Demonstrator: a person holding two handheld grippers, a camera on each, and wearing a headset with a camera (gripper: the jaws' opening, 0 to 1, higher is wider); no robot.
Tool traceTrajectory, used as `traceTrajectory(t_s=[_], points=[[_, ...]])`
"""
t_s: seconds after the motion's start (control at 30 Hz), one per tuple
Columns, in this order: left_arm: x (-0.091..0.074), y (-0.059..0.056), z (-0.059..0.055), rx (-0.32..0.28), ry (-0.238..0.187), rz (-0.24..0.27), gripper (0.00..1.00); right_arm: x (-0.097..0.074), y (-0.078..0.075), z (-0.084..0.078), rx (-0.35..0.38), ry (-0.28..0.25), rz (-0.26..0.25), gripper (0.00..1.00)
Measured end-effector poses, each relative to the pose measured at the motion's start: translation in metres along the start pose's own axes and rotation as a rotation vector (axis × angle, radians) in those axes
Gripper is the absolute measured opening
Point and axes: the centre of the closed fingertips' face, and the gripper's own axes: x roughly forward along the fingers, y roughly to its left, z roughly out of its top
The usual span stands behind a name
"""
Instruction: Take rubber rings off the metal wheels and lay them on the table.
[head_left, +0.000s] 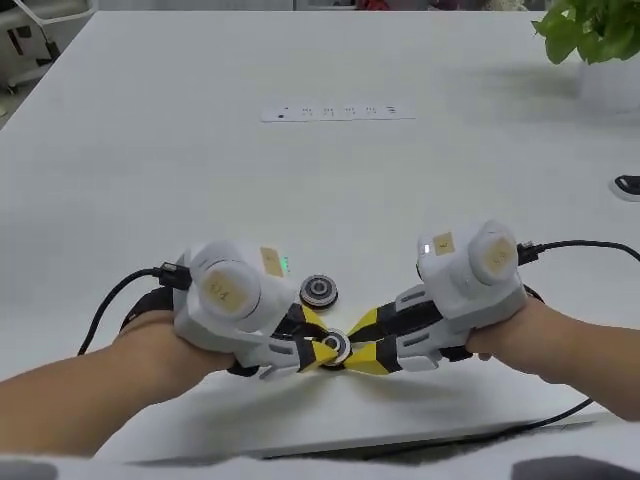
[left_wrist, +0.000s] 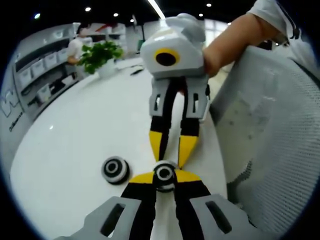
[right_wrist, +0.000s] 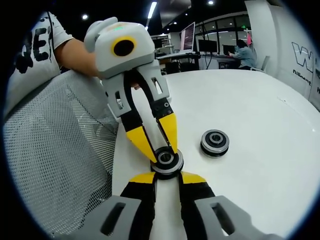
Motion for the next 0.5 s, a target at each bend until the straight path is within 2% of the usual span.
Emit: traceTrajectory(t_s=[0.03,0.07,0.1,0.17,0.27,0.5], points=[[0.0,0.0,0.0,0.0,0.0,0.001,0.14,0.0,0.0,0.0,-0.003,0.002,-0.001,0.14],[-0.003,-0.005,0.001,0.002,0.001,0.002,0.14,0.0,0.0,0.0,-0.006,0.004,-0.001,0.14],[-0.009,-0.016,0.005,0.004,0.002,0.003,0.14,0.0,0.0,0.0,-0.007,0.004,-0.002,0.13],[-0.01,-0.016,0.002,0.004,0.001,0.003,0.14,0.0,-0.001,-0.001,-0.007,0.005,-0.002,0.13],[-0.012,-0.022,0.007,0.003,0.0,0.003,0.14,-0.002,-0.003,-0.003,-0.01,0.018,-0.008,0.05],[-0.011,-0.022,0.007,0.005,0.001,0.003,0.14,-0.002,-0.005,-0.003,0.0,0.029,-0.015,0.03]])
